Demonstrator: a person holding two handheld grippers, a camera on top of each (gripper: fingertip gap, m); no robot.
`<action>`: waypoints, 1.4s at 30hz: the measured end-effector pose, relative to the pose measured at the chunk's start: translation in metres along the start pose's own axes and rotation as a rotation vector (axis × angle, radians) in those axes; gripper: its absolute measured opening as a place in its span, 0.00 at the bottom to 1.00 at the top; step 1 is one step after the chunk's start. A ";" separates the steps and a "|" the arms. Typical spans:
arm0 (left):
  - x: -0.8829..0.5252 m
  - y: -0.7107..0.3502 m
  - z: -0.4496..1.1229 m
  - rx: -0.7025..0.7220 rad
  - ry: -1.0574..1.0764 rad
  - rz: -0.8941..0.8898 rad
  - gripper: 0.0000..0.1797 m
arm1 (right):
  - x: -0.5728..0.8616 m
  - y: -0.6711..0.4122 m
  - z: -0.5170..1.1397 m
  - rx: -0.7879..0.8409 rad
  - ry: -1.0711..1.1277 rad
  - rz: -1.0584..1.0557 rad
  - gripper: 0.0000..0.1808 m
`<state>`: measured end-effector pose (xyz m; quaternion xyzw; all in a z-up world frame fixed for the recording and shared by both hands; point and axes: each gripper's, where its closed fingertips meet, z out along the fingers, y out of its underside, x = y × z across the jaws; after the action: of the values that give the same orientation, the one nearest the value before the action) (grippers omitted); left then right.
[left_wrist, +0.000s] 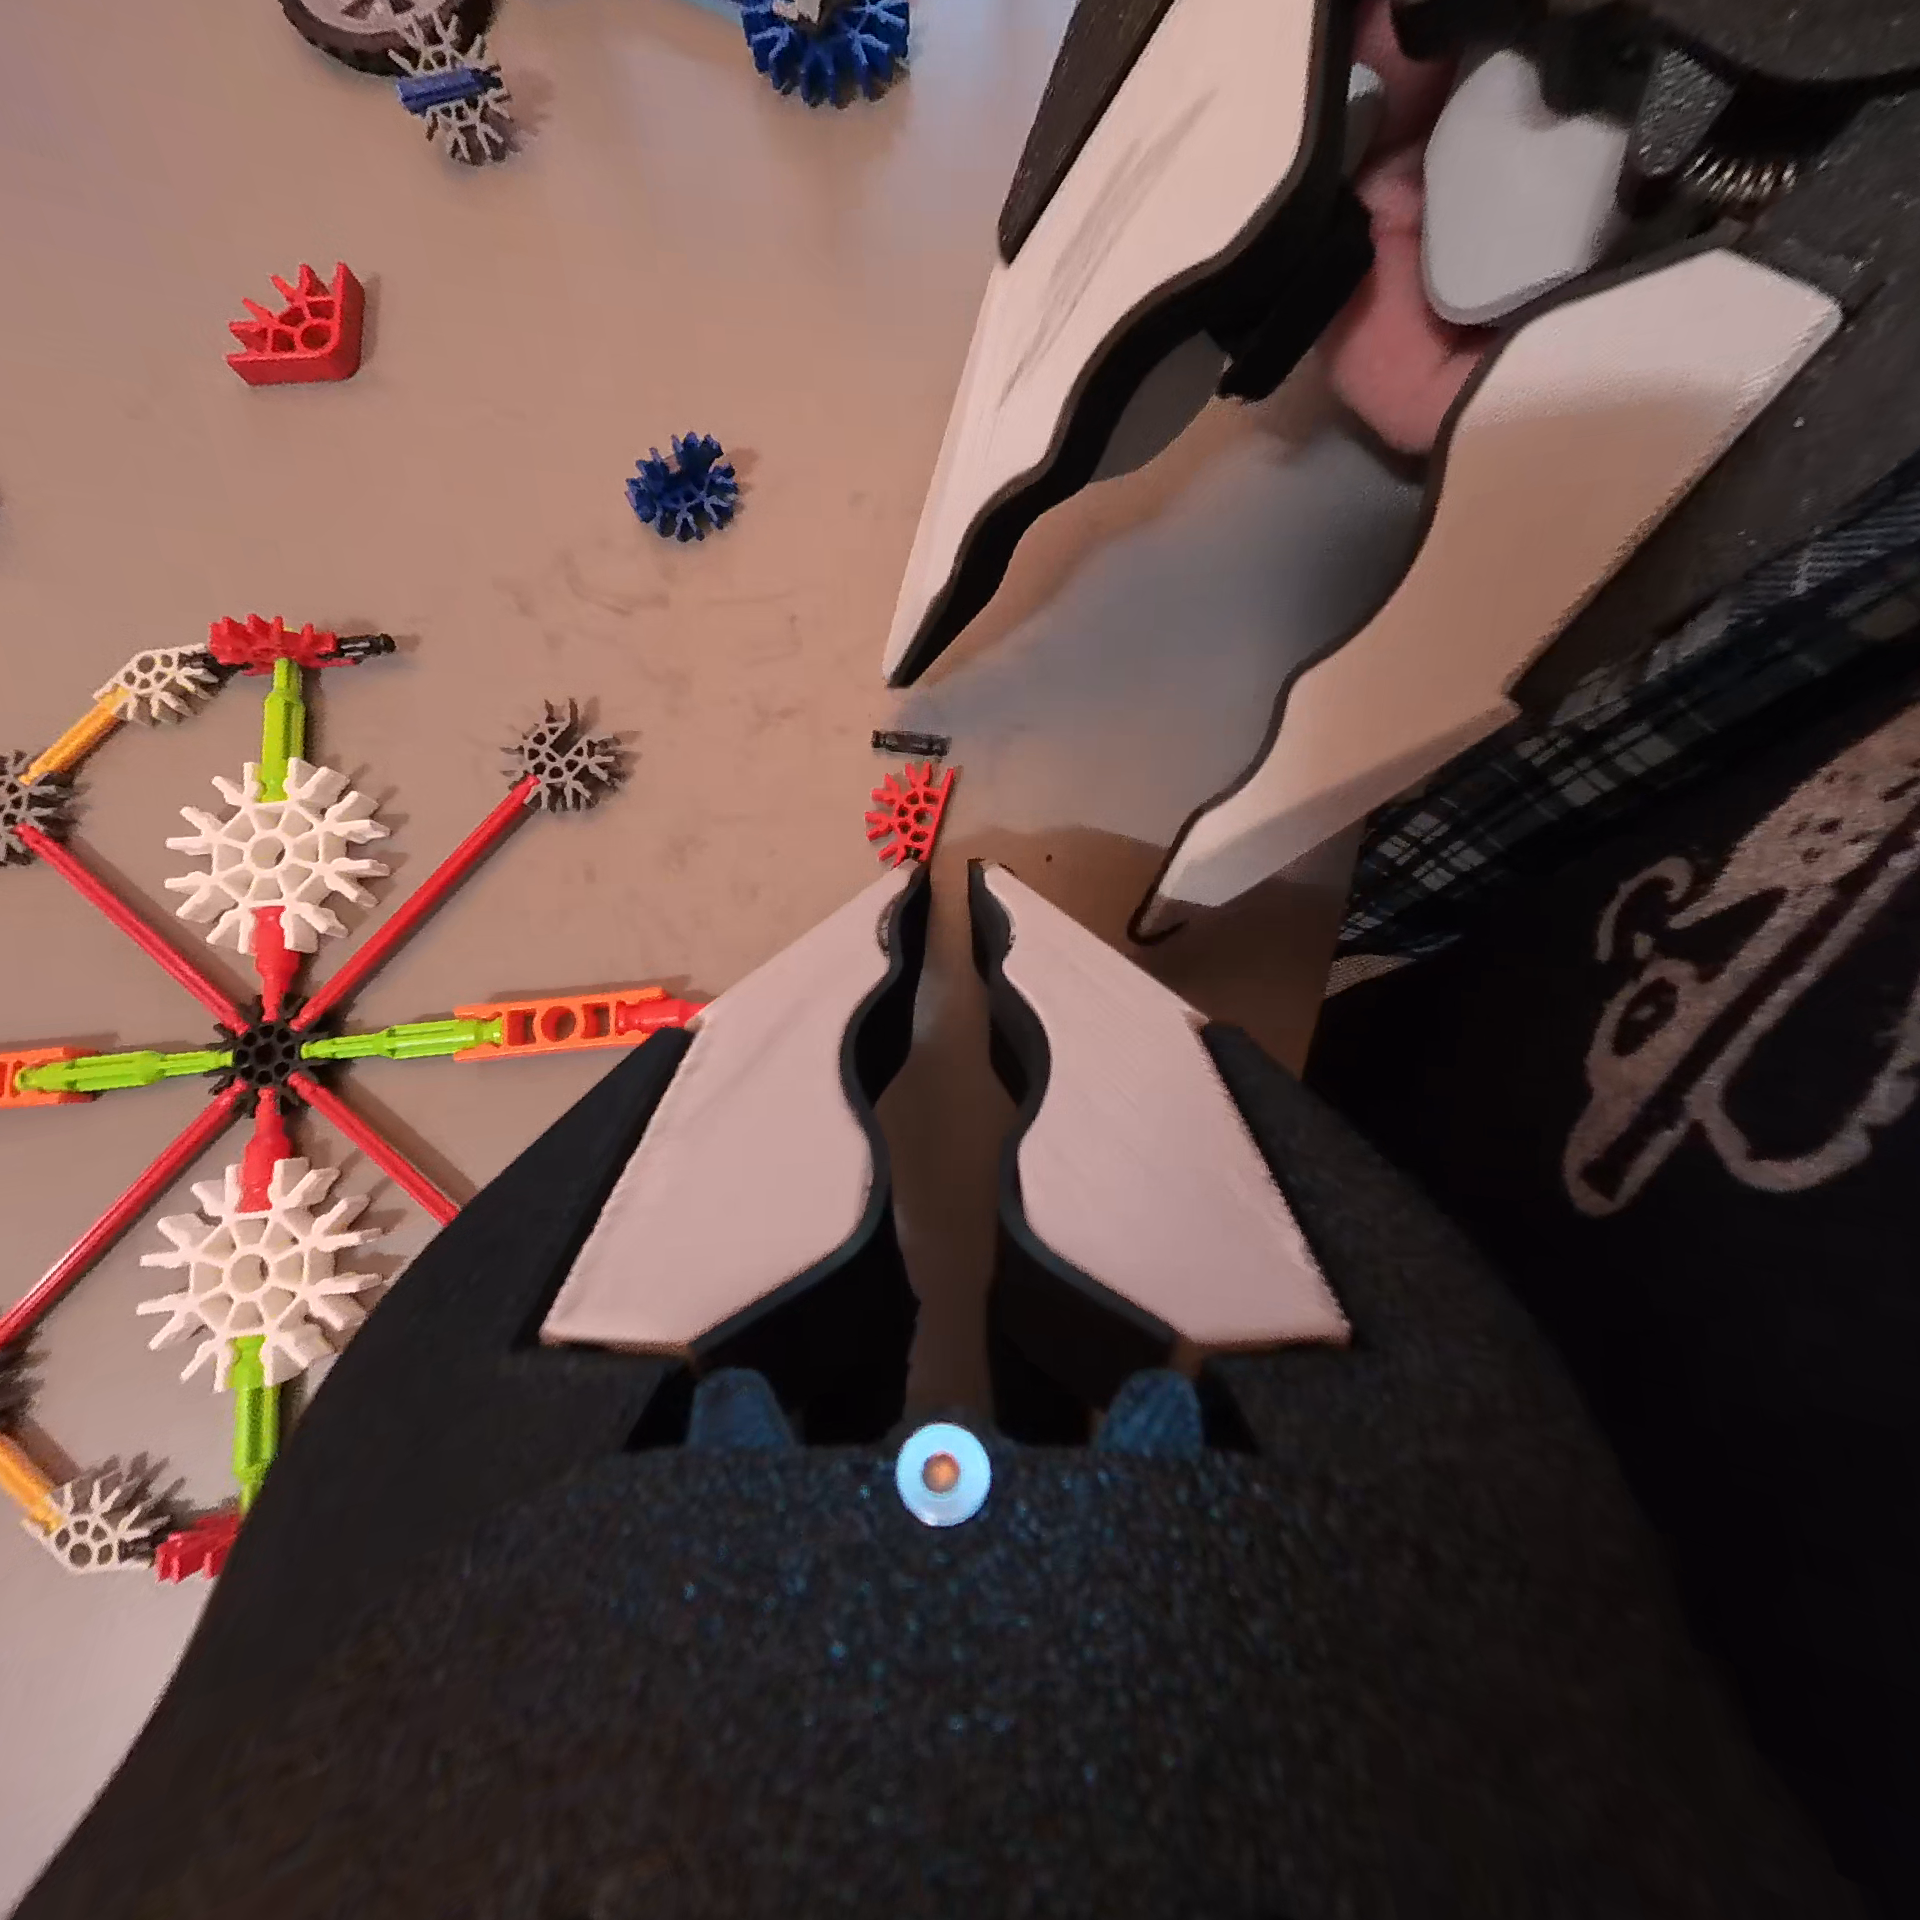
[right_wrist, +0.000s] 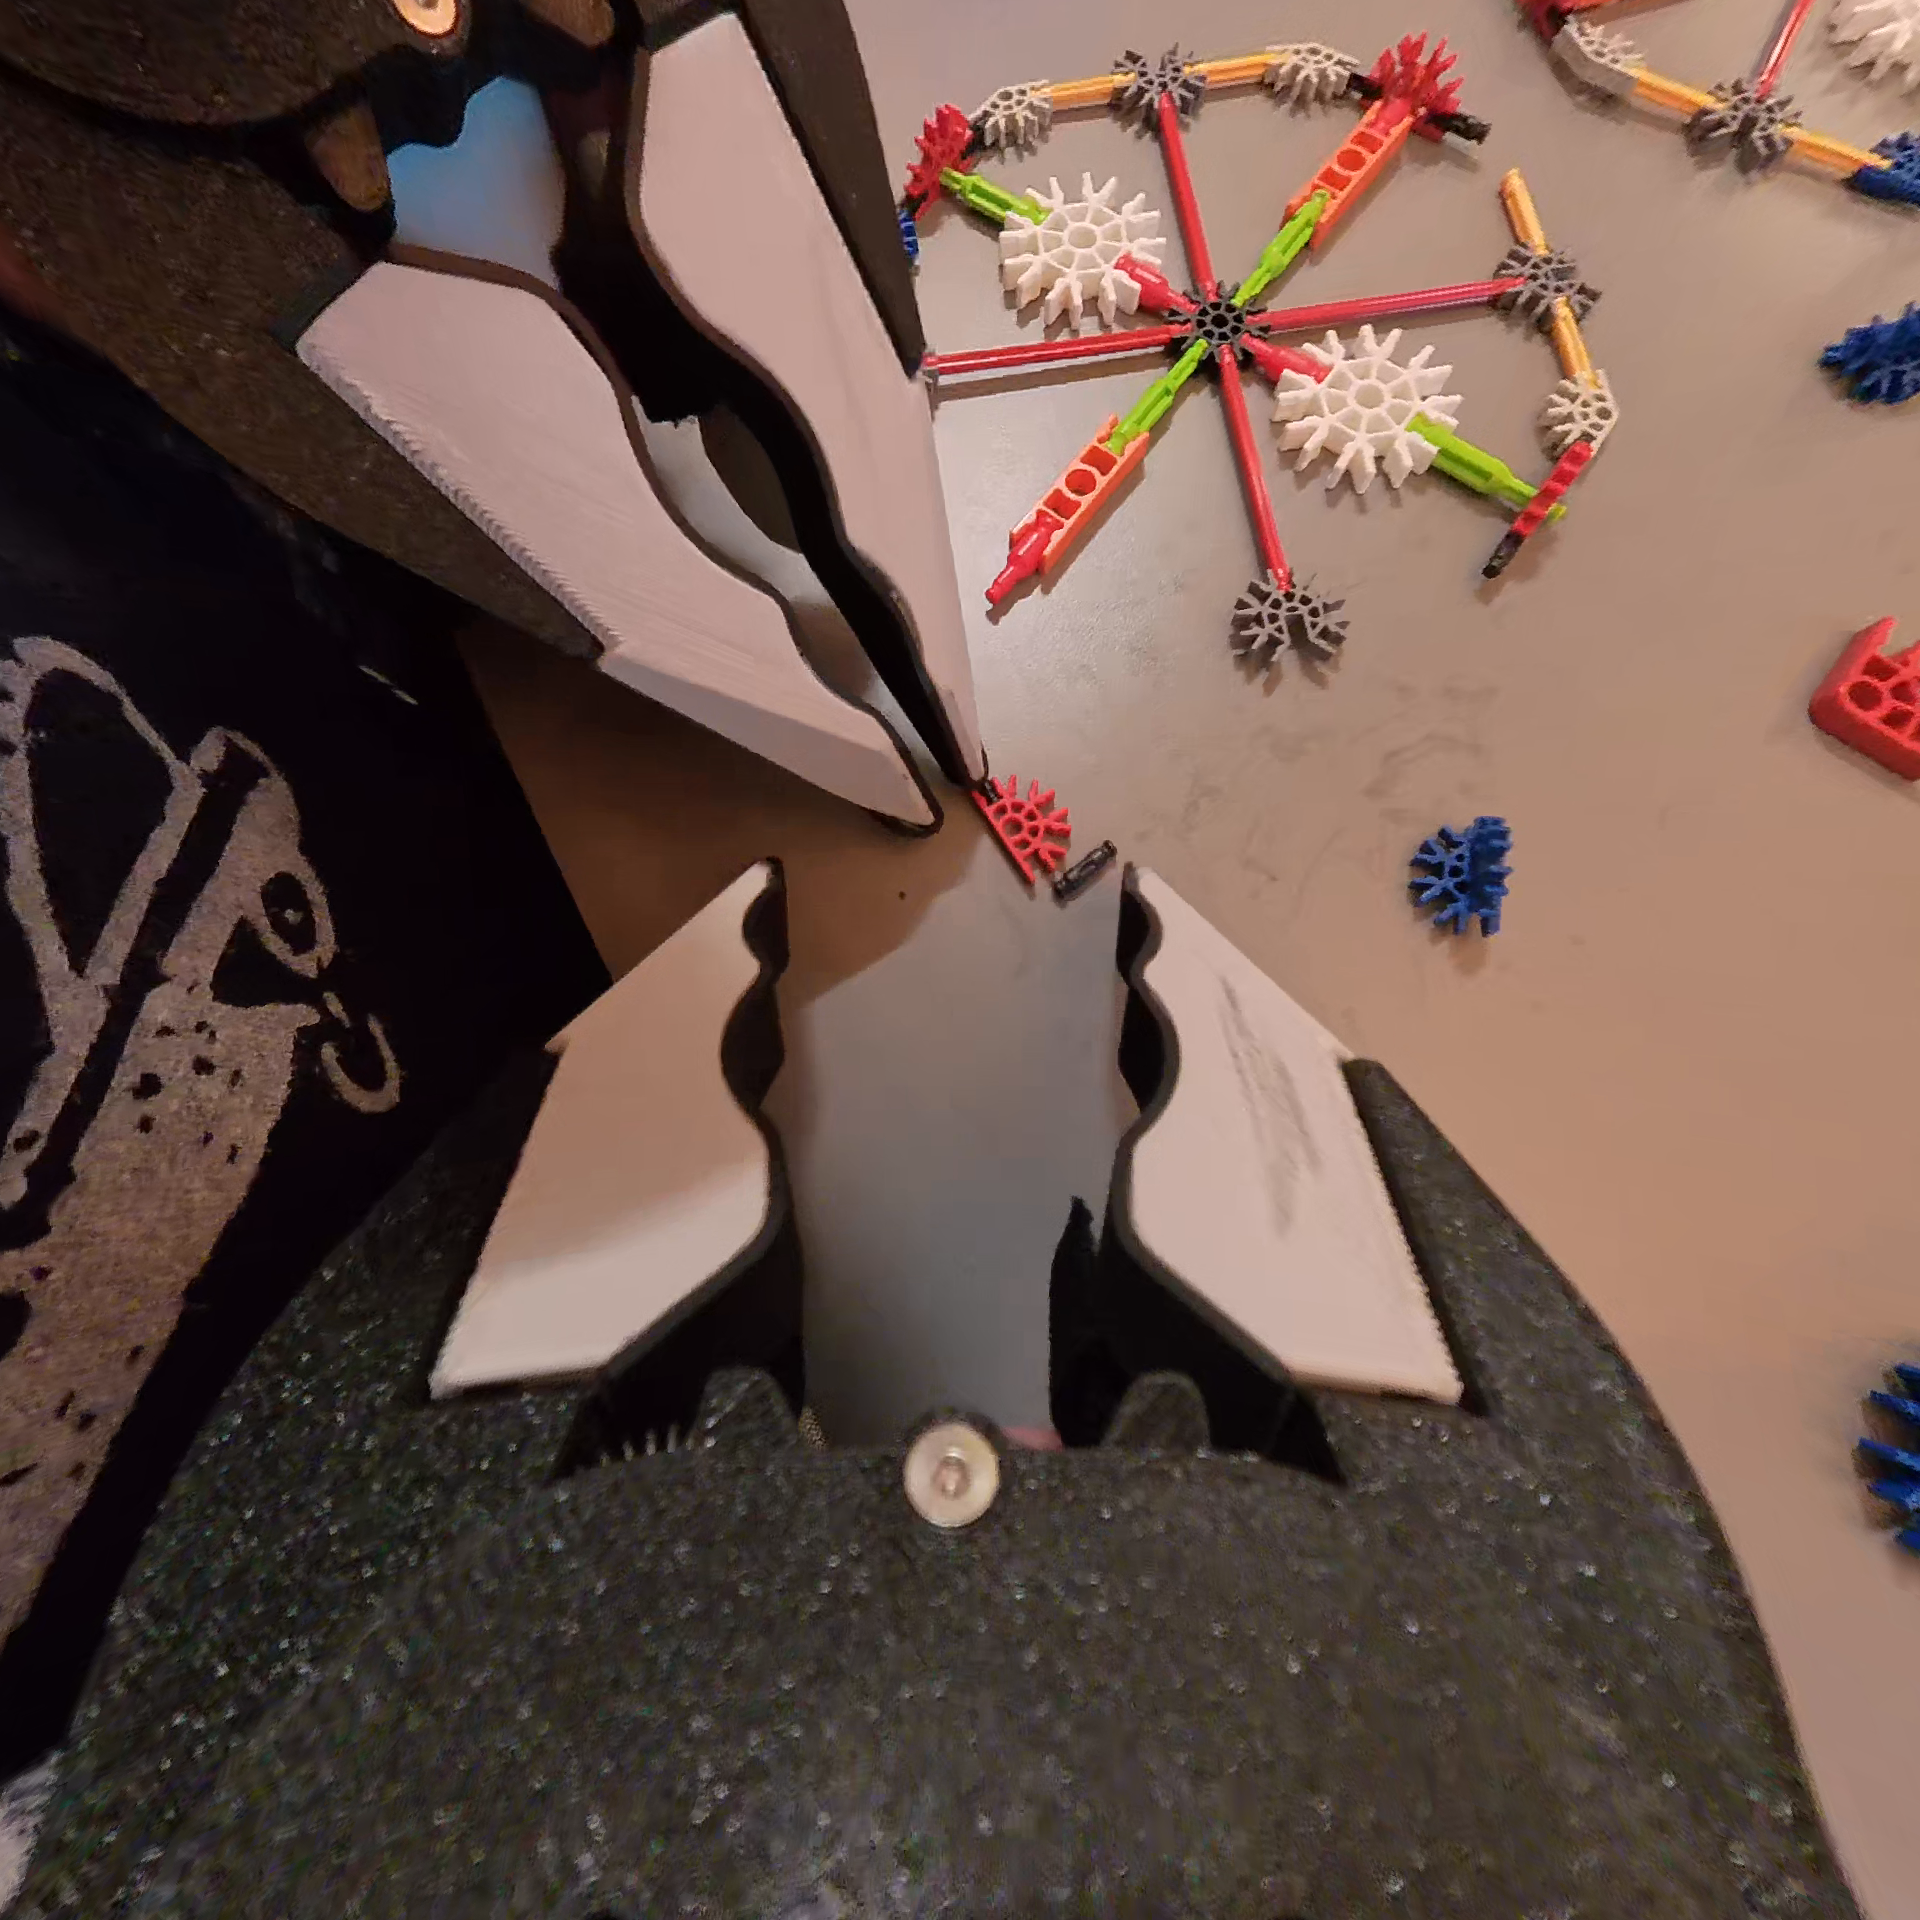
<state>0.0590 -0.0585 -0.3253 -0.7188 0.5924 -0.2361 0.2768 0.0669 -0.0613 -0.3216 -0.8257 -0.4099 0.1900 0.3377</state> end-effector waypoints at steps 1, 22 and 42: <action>-0.001 0.000 0.000 -0.002 -0.004 0.001 0.03 | 0.001 0.001 0.000 -0.001 0.007 0.000 0.34; -0.016 0.008 -0.012 -0.017 -0.090 0.062 0.02 | 0.020 -0.008 0.007 0.020 0.039 -0.033 0.01; -0.016 0.008 -0.009 -0.026 -0.069 0.096 0.00 | 0.011 -0.011 0.017 -0.043 -0.101 -0.265 0.01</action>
<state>0.0446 -0.0449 -0.3240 -0.7009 0.6193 -0.1898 0.2986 0.0571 -0.0409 -0.3257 -0.7607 -0.5359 0.1763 0.3209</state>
